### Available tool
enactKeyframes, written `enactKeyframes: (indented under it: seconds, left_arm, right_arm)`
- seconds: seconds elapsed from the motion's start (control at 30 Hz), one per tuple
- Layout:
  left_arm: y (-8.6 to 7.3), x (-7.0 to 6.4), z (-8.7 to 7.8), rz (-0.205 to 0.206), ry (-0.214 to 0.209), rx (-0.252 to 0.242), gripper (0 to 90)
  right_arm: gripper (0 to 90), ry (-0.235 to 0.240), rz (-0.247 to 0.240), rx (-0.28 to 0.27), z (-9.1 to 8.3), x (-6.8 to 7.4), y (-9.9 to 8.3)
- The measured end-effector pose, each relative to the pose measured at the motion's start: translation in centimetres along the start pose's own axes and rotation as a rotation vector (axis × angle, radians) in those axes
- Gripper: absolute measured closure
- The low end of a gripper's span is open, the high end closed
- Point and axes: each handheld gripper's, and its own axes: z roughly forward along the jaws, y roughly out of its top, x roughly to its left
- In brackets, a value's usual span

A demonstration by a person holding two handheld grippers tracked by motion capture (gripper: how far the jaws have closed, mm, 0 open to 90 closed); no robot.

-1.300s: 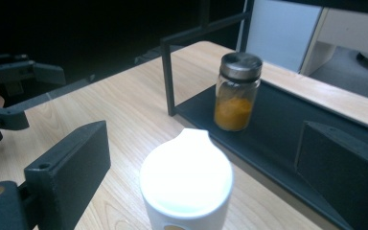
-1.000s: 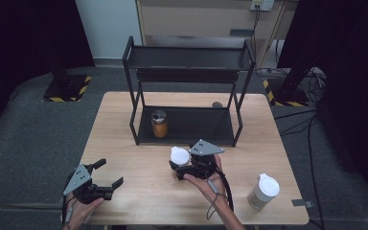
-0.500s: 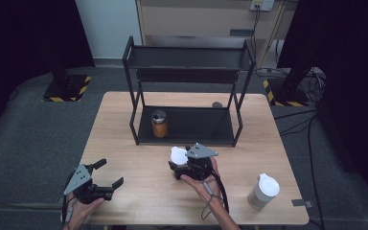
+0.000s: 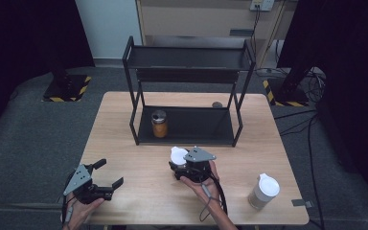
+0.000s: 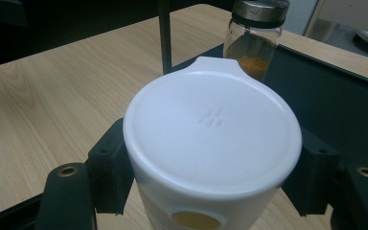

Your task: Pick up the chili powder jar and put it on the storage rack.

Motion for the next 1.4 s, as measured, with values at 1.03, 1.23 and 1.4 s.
enactKeyframes:
  seconds: [1.03,1.23,1.4]
  left_arm:
    - [0.0,0.1,0.0,-0.001,-0.007,0.003,0.0]
    - [0.0,0.2,0.0,-0.002,-0.009,0.004,0.0]
    - [0.0,0.2,0.0,-0.004,-0.010,0.005,0.0]
  right_arm:
    - [30.6,0.008,-0.025,-0.004,-0.5,-1.3,4.0]
    - [30.6,0.008,-0.015,-0.012,-0.4,-2.0,4.8]
    - [30.6,-0.001,-0.014,-0.020,-0.1,-2.6,5.7]
